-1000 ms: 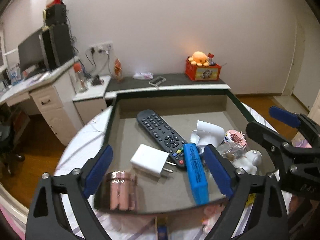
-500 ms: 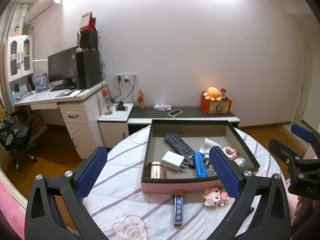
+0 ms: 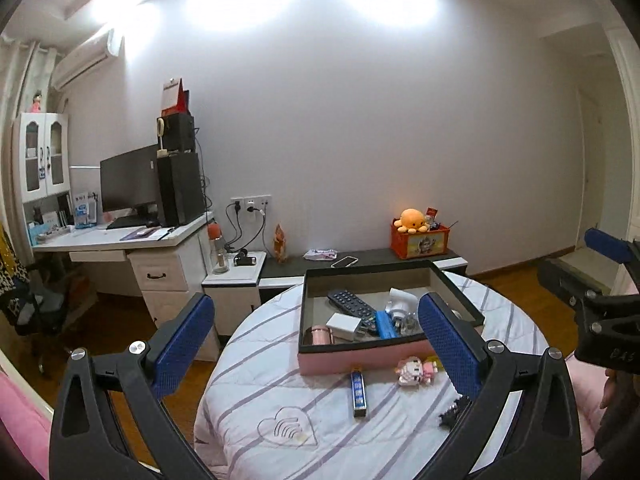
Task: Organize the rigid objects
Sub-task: 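Withdraw both tools from the box toward the items on the bed, then grasp the blue-gold lighter with the left tool while the right tool grasps the block figure, then lift the lighter with the left tool while the right tool carries the block figure over the box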
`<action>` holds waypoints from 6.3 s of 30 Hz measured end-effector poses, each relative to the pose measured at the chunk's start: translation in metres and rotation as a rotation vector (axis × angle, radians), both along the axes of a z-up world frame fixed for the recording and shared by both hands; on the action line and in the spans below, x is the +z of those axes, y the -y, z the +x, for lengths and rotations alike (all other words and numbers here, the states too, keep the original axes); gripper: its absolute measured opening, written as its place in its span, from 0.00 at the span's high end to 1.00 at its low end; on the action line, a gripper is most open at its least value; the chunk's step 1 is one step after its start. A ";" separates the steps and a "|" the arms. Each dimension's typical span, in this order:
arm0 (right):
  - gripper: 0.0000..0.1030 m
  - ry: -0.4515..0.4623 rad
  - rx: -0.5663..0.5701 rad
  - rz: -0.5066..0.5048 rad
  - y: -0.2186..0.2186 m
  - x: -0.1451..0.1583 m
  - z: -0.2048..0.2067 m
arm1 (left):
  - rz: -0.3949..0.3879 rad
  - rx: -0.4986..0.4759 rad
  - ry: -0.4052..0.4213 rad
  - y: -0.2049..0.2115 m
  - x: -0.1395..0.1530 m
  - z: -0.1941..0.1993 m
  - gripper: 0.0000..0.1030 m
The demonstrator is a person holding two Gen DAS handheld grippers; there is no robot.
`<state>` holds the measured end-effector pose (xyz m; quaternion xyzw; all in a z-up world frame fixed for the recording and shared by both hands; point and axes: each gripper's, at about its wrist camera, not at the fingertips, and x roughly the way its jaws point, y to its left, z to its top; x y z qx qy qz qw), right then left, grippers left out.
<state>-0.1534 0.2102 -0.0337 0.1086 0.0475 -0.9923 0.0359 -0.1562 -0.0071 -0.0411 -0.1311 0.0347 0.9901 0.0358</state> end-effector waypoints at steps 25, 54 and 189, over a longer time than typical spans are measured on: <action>0.00 0.103 0.001 0.031 0.000 -0.020 0.005 | -0.042 -0.021 0.091 -0.002 -0.020 0.000 0.00; 0.00 0.454 -0.027 -0.048 -0.045 -0.129 -0.110 | -0.103 -0.114 0.551 -0.041 -0.163 -0.140 0.55; 0.41 0.016 0.182 -0.112 -0.013 0.005 -0.075 | 0.003 0.044 -0.039 -0.022 0.016 -0.087 0.85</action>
